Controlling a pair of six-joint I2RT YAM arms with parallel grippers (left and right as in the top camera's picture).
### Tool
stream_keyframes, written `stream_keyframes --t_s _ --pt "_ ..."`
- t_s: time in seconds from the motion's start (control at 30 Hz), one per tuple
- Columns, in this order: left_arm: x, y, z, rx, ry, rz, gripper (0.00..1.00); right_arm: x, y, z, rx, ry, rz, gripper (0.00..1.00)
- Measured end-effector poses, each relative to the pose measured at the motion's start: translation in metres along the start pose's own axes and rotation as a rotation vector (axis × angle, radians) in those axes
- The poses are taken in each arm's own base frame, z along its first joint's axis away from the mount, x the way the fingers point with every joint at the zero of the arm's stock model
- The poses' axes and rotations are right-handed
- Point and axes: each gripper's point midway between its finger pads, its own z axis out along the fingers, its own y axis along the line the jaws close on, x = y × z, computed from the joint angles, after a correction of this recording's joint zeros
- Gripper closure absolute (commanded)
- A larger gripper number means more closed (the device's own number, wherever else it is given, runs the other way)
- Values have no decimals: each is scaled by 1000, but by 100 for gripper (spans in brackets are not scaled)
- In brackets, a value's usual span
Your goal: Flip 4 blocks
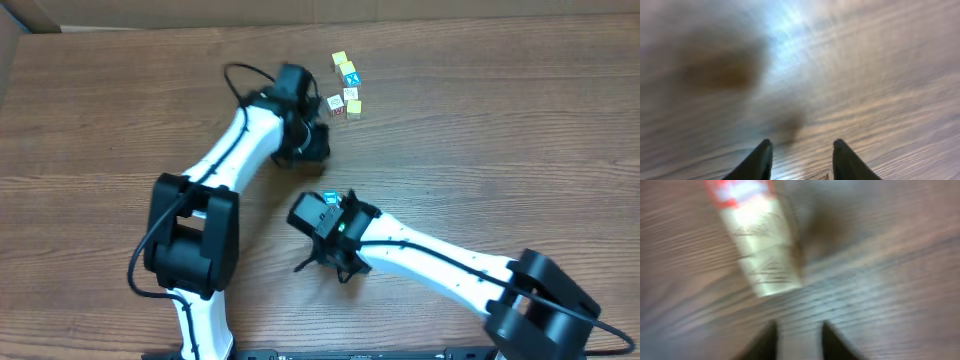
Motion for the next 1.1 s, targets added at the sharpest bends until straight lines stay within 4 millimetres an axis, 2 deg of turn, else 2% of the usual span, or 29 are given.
stream_keyframes --t_s 0.1,0.17,0.33,0.47,0.63,0.7,0.8,1.1 --pt "-15 14 -24 -8 -40 -76 58 -13 18 -22 -70 -32 -85 43" --pt "-17 24 -36 -23 -42 -122 56 -16 22 -26 -85 -40 -125 42" --pt "-3 58 -47 -101 7 -229 56 -16 20 -23 -71 -41 -187 42" --pt "4 74 -50 -160 24 -263 56 -14 20 -7 -32 -45 -226 43" --pt "7 79 -50 -189 28 -264 55 -11 21 19 18 -49 -264 43" --pt "7 80 -50 -194 29 -264 54 -11 20 24 37 -57 -274 47" --pt "7 81 -49 -197 29 -264 54 -13 19 28 49 -66 -279 51" --pt "8 82 -50 -202 33 -266 55 -18 24 30 36 -92 -278 54"
